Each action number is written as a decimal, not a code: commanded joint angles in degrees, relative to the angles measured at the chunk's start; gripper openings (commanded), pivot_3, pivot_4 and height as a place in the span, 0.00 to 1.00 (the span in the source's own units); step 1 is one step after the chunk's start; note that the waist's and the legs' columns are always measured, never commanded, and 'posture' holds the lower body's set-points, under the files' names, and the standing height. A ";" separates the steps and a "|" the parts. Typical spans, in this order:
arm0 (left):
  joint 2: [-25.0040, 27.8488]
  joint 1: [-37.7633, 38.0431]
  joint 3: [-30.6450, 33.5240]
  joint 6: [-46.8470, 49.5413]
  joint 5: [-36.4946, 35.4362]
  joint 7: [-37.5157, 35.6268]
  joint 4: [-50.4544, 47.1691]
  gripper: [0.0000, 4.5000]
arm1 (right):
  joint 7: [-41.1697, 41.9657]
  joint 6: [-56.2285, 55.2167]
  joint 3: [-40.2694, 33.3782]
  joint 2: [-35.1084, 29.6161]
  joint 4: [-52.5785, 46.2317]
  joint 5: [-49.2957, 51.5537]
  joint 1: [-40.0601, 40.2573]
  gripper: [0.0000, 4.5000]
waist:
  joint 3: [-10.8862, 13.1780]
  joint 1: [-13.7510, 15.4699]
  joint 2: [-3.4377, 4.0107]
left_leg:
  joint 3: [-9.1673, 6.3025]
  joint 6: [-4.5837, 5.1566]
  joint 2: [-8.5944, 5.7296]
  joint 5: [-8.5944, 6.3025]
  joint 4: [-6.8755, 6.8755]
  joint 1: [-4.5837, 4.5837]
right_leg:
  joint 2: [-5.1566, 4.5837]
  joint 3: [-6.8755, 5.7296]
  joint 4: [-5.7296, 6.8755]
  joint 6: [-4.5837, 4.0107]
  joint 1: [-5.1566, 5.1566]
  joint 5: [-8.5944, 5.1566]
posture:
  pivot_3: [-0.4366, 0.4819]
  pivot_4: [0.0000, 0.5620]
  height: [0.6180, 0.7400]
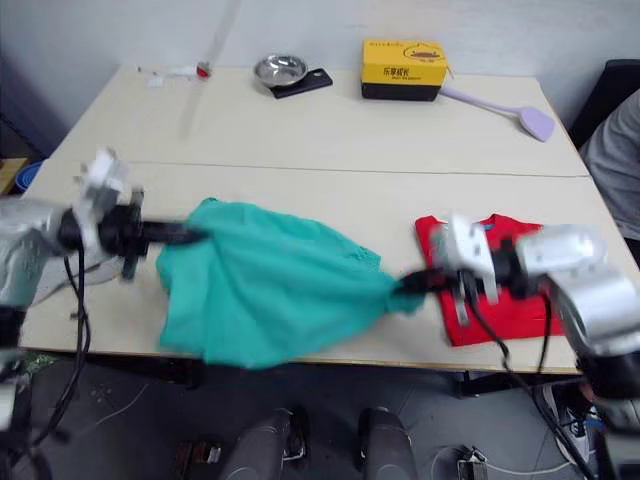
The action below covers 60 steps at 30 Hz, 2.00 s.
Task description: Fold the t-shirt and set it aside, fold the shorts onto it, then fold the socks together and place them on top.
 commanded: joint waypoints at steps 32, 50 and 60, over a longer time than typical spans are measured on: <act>2.37 47.38 9.72 -8.42 -7.91 2.73 -40.28 0.01 | -14.17 -15.64 -3.55 -0.25 -3.70 -5.87 30.04 0.00 | 0.47 -0.76 -0.03 | -0.03 0.43 -0.09 -0.62 0.39 0.38 | -0.65 -0.54 0.13 0.22 0.46 0.16 | 0.48 0.27 1.00; 4.69 44.61 20.62 -12.55 -8.21 -2.84 -28.11 0.96 | -5.60 -21.84 -10.54 -0.19 -5.50 -0.34 33.79 0.95 | 0.45 -1.01 0.01 | 0.04 0.43 -0.08 -0.48 0.42 0.09 | -0.67 -0.88 -0.13 0.23 0.38 0.13 | 0.48 0.27 1.00; -0.94 54.88 14.48 -23.42 0.20 -3.84 -37.10 0.98 | -0.05 -34.89 -8.49 0.92 -2.37 -3.75 38.07 0.98 | 0.39 -0.79 0.10 | 0.05 0.21 -0.08 -0.70 0.46 0.18 | -0.72 -0.85 -0.23 0.30 0.51 0.22 | 0.48 0.27 1.00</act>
